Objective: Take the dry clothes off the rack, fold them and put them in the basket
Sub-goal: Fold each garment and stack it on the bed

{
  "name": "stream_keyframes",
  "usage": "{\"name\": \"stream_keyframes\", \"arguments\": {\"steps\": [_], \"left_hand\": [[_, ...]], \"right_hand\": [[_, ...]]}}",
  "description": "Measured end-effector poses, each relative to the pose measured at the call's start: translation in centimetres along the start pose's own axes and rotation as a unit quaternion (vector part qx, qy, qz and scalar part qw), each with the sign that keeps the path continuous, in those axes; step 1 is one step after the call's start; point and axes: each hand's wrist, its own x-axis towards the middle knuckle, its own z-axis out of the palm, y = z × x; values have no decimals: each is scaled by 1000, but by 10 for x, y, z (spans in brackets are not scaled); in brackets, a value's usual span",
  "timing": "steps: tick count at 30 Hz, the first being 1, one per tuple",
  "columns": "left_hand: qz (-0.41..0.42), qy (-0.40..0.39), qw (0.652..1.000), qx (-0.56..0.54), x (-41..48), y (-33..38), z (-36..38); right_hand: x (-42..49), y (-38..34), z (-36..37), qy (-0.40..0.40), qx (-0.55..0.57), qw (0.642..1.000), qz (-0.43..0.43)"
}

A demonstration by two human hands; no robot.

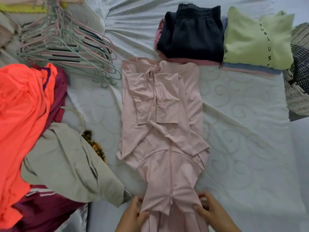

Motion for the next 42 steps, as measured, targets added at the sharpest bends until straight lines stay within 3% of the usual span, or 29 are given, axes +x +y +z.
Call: {"name": "stream_keyframes", "arguments": {"steps": [2,4,6,10,12,15,22,26,29,31,33,35,37,40,42], "left_hand": [[-12,-25,995,-93,-5,20,-23],[-31,-88,971,-219,0,44,-50],[-43,-100,950,-293,14,79,-75],[-84,39,897,-433,65,132,-112],[-79,116,909,-393,87,139,-117],[-50,180,949,-255,104,125,-108],[96,189,966,-145,122,154,-112],[211,162,963,42,150,189,-107],[194,221,940,176,164,208,-104],[225,263,926,149,163,213,-111],[287,280,912,84,152,200,-125],[367,270,885,94,137,172,-138],[393,268,855,207,128,133,-145],[334,230,823,398,127,75,-141],[299,208,807,465,129,57,-134]], "right_hand": [[-4,-24,-26,-41,98,994,2],[2,-54,-49,-78,201,976,30],[19,-81,-66,-78,272,957,66],[67,-125,-89,25,400,911,96],[84,-133,-91,81,428,897,79],[99,-126,-78,181,334,923,58],[104,-144,-56,302,188,930,-88],[131,-166,-67,333,49,931,-144],[149,-187,-85,342,25,927,-153],[152,-188,-97,341,37,925,-163],[140,-180,-107,329,68,915,-226],[126,-161,-113,329,53,896,-294],[121,-138,-113,329,-30,887,-323],[127,-98,-100,282,-212,873,-337],[134,-74,-88,252,-297,851,-351]]}}
